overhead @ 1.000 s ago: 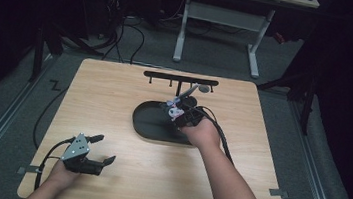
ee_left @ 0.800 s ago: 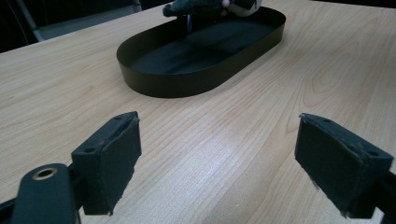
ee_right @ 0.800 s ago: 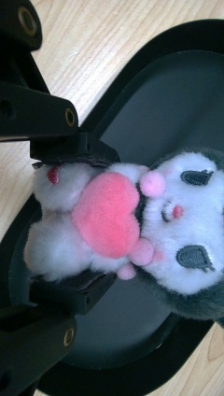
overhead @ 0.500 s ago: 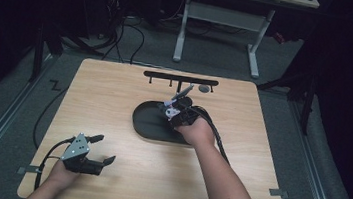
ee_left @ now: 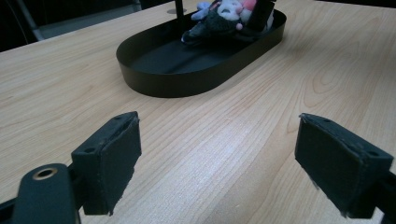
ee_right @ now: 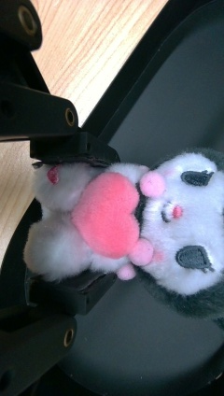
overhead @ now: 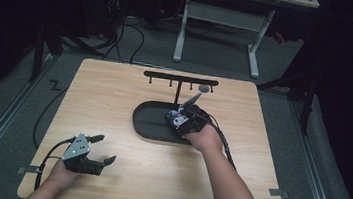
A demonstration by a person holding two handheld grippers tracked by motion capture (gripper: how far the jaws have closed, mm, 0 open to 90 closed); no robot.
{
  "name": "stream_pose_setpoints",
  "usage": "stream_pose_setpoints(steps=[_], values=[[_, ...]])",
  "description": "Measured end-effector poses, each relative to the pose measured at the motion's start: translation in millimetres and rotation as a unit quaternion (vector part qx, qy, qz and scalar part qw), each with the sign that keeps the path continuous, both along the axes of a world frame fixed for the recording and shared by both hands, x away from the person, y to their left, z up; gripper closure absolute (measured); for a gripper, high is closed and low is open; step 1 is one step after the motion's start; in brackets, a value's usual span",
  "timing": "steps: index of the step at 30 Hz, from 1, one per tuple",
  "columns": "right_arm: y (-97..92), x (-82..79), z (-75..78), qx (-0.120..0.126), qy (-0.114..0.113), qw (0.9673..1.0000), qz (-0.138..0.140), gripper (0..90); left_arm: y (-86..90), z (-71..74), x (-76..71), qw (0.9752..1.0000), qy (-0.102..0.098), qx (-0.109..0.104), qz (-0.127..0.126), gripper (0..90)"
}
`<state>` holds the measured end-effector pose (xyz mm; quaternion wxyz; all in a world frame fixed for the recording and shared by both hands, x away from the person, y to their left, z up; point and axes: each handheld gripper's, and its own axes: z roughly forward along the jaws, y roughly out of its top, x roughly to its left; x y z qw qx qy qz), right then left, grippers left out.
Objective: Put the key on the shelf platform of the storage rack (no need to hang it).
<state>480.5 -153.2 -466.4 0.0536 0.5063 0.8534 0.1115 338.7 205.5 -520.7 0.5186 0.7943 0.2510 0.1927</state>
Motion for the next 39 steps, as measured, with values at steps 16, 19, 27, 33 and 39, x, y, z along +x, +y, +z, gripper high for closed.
stream_pose_setpoints(steps=[16,19,27,33,39], values=[[7.7,8.1,-9.6,0.006,-0.001,1.0000,0.005,45.3,0.3,0.1,-0.1,1.0000,0.000,0.000,-0.001,15.4],[9.5,7.7,-10.5,0.006,0.000,1.0000,0.001,43.0,0.1,0.0,-0.1,1.0000,0.000,0.000,-0.001,15.4],[7.4,7.2,-3.8,0.011,-0.013,0.9998,-0.004,25.4,0.0,0.0,-0.2,1.0000,0.000,0.000,-0.001,15.4],[5.3,3.4,7.5,0.020,-0.039,0.9990,-0.003,23.5,-0.2,-0.1,-0.1,1.0000,-0.001,0.001,-0.001,15.4],[1.2,-1.4,18.5,0.023,-0.060,0.9979,-0.003,22.3,-0.2,-0.1,-0.2,1.0000,-0.001,0.002,-0.001,15.4]])
